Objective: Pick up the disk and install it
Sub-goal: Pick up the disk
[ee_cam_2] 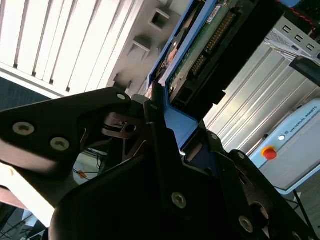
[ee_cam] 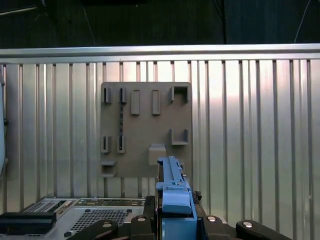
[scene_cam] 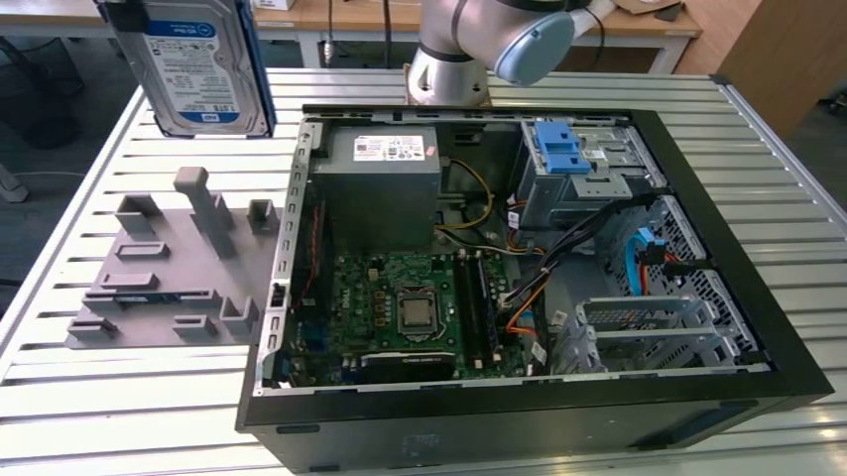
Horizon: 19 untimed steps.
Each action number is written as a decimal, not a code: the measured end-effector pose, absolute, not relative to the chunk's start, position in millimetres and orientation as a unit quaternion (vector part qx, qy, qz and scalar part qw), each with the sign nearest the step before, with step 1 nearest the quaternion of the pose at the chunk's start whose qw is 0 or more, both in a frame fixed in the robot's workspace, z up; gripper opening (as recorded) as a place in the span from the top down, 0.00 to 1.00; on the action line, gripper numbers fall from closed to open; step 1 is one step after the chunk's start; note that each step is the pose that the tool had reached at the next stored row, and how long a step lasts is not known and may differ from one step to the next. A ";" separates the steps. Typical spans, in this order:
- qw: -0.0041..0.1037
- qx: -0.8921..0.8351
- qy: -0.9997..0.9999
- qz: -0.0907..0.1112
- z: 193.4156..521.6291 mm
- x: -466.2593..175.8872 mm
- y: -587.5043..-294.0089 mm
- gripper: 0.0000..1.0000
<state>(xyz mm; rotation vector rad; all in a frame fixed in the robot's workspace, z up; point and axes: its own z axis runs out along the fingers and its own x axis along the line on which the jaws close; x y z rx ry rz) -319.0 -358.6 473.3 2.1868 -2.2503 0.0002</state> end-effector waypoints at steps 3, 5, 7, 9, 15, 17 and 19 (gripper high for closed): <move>0.002 0.697 -0.717 0.000 473.3 -316.1 -358.9 0.64; 0.002 0.697 -0.717 0.000 473.3 -313.6 -359.6 0.64; 0.002 0.697 -0.717 0.000 473.3 -311.5 -361.6 0.64; 0.002 0.697 -0.717 0.000 473.3 -309.6 -364.0 0.64; 0.002 0.697 -0.717 0.000 473.3 -300.3 -370.3 0.64; 0.002 0.697 -0.717 0.000 473.3 -294.9 -372.2 0.64; 0.002 0.697 -0.717 -0.001 473.2 -289.5 -374.1 0.64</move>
